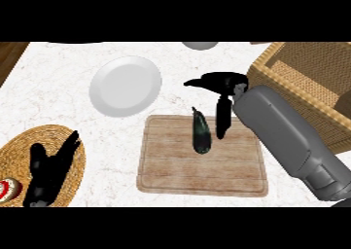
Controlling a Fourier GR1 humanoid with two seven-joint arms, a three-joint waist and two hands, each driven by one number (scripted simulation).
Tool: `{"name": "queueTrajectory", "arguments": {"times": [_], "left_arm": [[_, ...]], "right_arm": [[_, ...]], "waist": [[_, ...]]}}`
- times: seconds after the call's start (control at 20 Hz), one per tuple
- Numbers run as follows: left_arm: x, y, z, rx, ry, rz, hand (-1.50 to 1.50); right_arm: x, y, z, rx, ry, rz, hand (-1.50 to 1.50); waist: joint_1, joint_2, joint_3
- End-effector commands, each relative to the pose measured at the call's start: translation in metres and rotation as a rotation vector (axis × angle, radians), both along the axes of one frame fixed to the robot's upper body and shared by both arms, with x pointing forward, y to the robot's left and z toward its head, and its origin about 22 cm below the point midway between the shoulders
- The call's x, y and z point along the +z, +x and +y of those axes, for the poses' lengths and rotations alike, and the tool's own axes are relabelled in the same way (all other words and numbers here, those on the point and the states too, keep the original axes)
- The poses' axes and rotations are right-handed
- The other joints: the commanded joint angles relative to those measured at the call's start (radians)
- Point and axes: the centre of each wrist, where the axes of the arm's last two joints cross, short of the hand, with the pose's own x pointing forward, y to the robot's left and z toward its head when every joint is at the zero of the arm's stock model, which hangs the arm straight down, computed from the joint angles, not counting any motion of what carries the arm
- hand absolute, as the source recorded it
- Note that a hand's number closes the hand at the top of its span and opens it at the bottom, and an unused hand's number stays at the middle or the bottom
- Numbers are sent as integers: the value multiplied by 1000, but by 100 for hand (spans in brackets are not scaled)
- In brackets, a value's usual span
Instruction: Pick the eggplant from the cutting board and place it in the basket
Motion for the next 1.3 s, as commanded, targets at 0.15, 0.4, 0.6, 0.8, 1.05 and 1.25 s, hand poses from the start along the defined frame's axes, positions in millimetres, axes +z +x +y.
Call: {"name": "queueTrajectory", "arguments": {"times": [0.15, 0.4, 0.6, 0.8, 1.05, 1.25], "left_arm": [[-19, -17, -12, 3, -12, 63, 0], [-19, -14, -3, 5, -15, 82, 0], [-20, -26, -9, 7, -25, 78, 0], [-31, -16, 3, 21, -19, 72, 0], [-23, -17, -1, 14, -27, 81, 0], [-15, -16, -9, -9, -22, 85, 0]], "right_arm": [[-21, 6, 13, -16, 29, 8, -150], [-44, -9, 5, 5, 12, 0, -150], [-53, -11, 24, 18, -86, 26, -150], [-49, -12, 18, 48, -132, 54, -150], [-62, -14, 12, 28, -92, 46, -150], [-62, -12, 22, 37, -94, 46, -150]], "waist": [[16, 10, -9], [1, 5, -9], [12, 6, -9], [-6, 4, -9], [-3, 4, -9], [3, 5, -9]]}}
